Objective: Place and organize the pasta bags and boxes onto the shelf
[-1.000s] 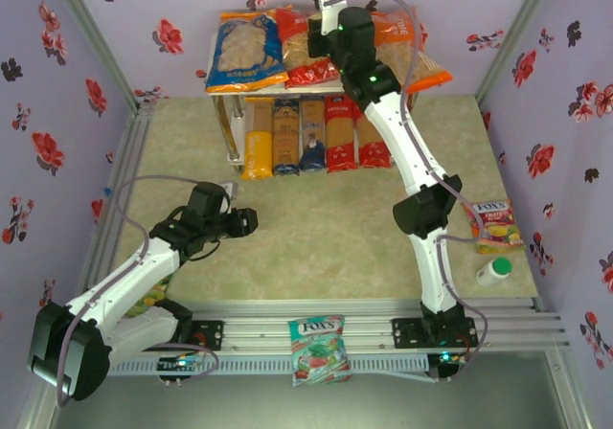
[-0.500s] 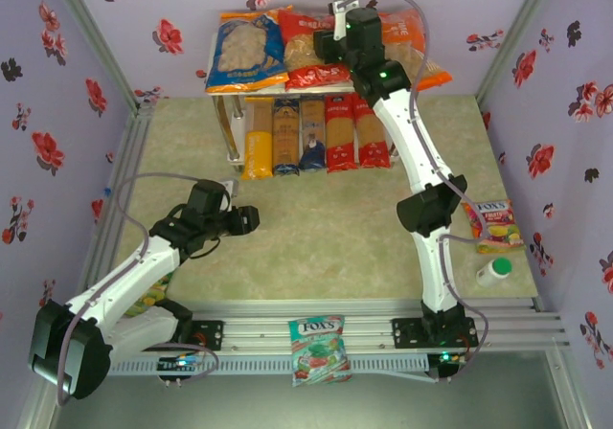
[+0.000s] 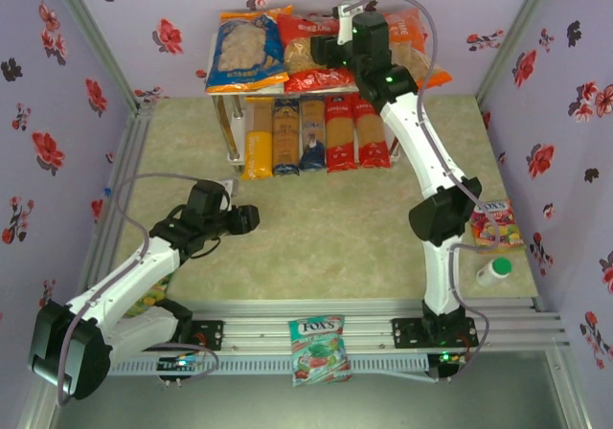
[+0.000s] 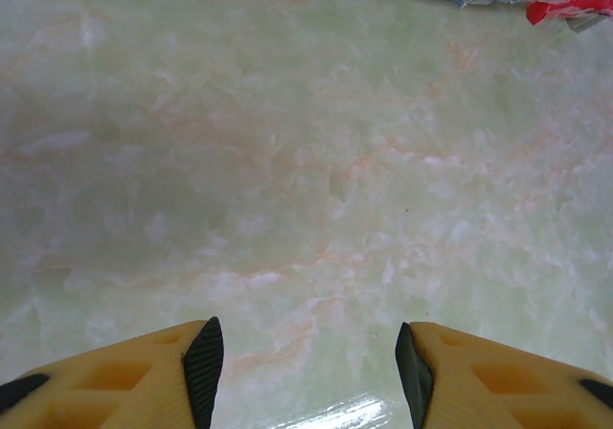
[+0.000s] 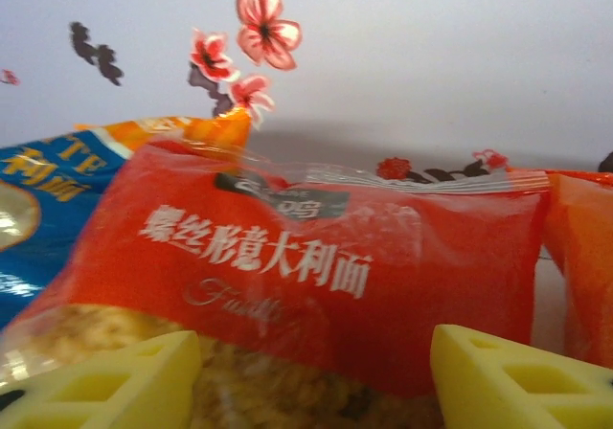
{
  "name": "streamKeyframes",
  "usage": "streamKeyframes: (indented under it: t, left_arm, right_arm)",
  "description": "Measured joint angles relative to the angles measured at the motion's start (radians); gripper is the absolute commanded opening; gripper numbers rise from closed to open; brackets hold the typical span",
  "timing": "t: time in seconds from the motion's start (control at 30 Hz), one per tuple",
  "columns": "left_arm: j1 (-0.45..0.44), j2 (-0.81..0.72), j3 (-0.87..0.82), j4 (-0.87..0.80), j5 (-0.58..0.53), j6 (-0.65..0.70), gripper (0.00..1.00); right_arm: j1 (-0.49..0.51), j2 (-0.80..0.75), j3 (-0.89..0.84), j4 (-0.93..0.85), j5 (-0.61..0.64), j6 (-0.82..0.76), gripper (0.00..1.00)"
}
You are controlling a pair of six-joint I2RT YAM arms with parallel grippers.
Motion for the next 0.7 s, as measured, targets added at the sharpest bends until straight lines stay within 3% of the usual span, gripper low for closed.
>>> streamKeyframes:
  t: [0.2,0.37,0.5,0.7]
  left_arm:
    - [0.0,-0.038,-0.064,0.04,-0.027,0.002,0.51]
    - [0.0,-0.08,-0.077,0.056,-0.046,0.006,0.45]
    - [0.0,-0.172,-0.11,0.058,-0.111,0.004,0.48]
    - [0.001,-0.302,-0.117,0.036,-0.226,0.006,0.49]
  right_arm:
    - [0.002,-0.147,-0.17,0.208,-0.032,0.025,0.73]
    - [0.002,-0.359,-0.355,0.361,-0.018,0.025,0.72]
    - [0.003,-0.578,-0.509,0.378,0.034,0.026,0.73]
    - [0.003,-1.007,-0.875,0.299,0.185,0.04,0.77]
